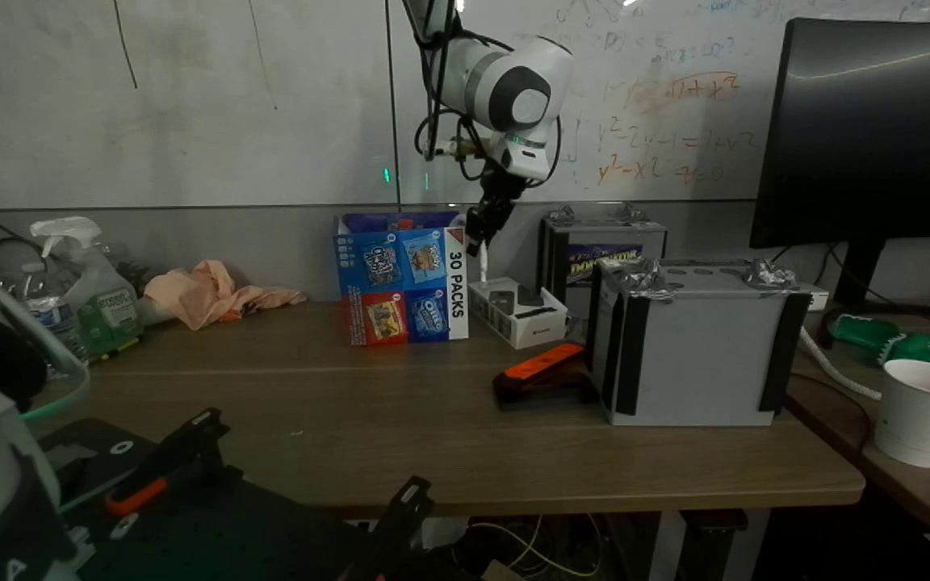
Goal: Place the white ropes inside the blue box then push the box to the left
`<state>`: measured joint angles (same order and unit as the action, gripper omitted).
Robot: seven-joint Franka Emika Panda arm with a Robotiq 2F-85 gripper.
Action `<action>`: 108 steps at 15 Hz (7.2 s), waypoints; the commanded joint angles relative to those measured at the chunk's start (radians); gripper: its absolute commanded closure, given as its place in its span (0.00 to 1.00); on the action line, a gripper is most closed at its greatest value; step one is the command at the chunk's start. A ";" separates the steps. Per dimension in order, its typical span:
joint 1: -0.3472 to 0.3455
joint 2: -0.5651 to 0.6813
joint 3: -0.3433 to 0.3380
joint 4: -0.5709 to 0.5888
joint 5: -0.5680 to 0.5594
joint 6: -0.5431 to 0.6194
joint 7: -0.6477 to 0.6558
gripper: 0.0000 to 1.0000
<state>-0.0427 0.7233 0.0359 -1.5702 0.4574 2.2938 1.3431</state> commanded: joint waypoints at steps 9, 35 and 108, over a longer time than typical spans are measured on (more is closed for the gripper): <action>0.153 -0.200 -0.031 -0.107 -0.128 -0.032 0.015 0.96; 0.297 -0.113 0.074 -0.038 -0.257 -0.022 -0.265 0.97; 0.650 -0.268 0.247 -0.600 -0.600 0.114 -0.601 0.99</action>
<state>0.5501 0.4059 0.2789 -2.1616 -0.0749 2.3646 0.7511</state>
